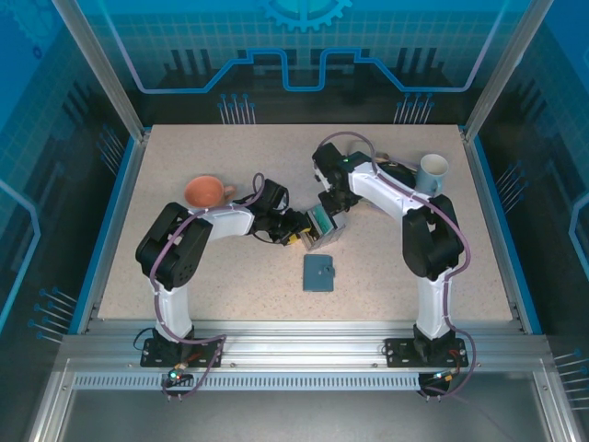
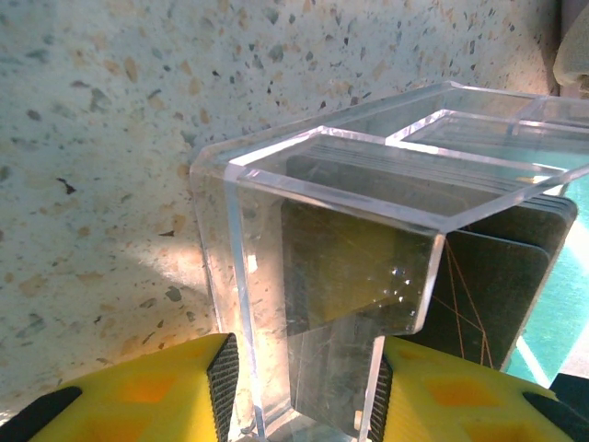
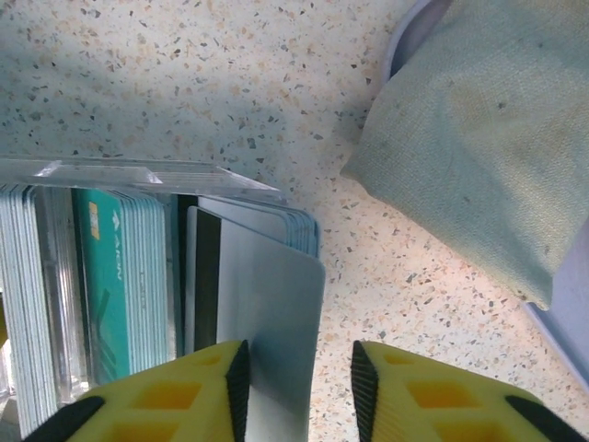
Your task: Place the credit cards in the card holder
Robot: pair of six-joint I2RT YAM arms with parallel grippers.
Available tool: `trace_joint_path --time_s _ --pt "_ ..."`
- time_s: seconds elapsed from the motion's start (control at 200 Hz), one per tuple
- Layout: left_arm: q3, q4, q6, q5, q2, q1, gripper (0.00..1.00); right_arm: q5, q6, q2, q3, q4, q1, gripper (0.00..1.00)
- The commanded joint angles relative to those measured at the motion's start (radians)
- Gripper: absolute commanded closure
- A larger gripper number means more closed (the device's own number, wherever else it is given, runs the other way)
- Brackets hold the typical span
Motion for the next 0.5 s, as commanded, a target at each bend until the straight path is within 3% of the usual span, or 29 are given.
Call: trace_joint_path --time_s 0.0,0.495 --pt "0.002 -0.057 0.011 -0.007 0.025 -0.001 0.57 0.040 -0.002 -0.028 -0.003 -0.034 0.003 0.67" --pt "-0.003 -0.061 0.013 -0.007 0.012 -0.001 0.57 0.043 0.006 -0.074 -0.007 -0.044 0.018 0.84"
